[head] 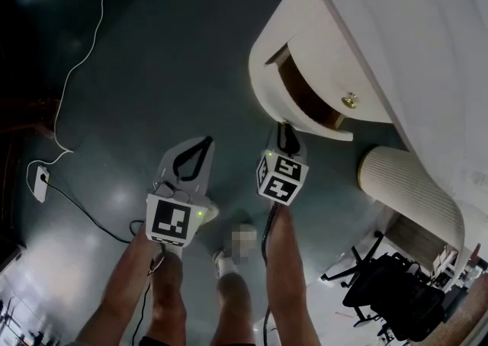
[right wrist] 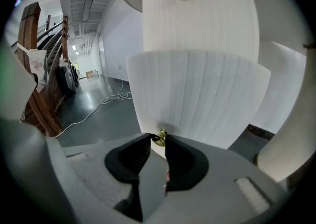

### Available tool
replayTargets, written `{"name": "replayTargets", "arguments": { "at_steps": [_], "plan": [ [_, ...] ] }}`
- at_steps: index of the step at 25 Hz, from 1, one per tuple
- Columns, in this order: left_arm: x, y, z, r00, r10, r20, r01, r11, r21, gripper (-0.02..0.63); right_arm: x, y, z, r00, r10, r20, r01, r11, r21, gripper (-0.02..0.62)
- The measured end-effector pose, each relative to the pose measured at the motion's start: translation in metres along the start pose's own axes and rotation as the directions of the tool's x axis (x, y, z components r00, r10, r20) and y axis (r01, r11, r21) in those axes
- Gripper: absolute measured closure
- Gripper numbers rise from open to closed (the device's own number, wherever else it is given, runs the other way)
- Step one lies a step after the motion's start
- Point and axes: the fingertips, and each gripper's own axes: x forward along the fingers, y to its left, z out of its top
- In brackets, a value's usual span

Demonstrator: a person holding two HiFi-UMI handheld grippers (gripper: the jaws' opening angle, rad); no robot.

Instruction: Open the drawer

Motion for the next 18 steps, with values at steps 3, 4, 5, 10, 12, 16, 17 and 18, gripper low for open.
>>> {"name": "replayTargets", "arguments": {
  "at_steps": [3,4,5,10,12,16,17,18],
  "plan": [
    [-0.005,0.000,0.002,1.000,-0.002,-0.002,0.002,1.000,0.003,0.595,-0.008,0.007,-0.007,1.000,0.006,-0.011,-0.006,1.000,-0.004,0.497],
    [-0.007,-0.001,0.003,1.000,-0.004,-0.008,0.004,1.000,0.003,0.595,-0.011,0.009,-0.010,1.000,0.007,-0.014,-0.007,1.000,-0.005,0.497],
    [-0.009,-0.001,0.003,1.000,-0.006,-0.014,0.006,1.000,0.002,0.595,-0.014,0.012,-0.013,1.000,0.009,-0.017,-0.009,1.000,-0.006,0.497],
    [-0.016,-0.003,0.001,1.000,-0.012,-0.019,0.012,1.000,0.009,0.595,-0.027,0.024,-0.028,0.999,0.015,-0.034,-0.015,1.000,-0.008,0.497],
    [-0.019,-0.003,0.000,1.000,-0.015,-0.025,0.015,1.000,0.008,0.595,-0.032,0.028,-0.033,0.999,0.018,-0.039,-0.018,1.000,-0.008,0.497],
    [-0.024,-0.005,-0.003,1.000,-0.017,-0.018,0.017,1.000,0.010,0.595,-0.042,0.037,-0.042,0.999,0.024,-0.049,-0.025,1.000,-0.006,0.497],
    [-0.026,-0.006,-0.004,1.000,-0.018,-0.021,0.019,1.000,0.010,0.595,-0.044,0.039,-0.045,0.998,0.027,-0.051,-0.027,1.000,-0.005,0.497],
    [-0.027,-0.007,-0.004,0.999,-0.021,-0.025,0.021,1.000,0.010,0.595,-0.047,0.041,-0.047,0.998,0.029,-0.054,-0.030,1.000,-0.005,0.497]
  ]
}}
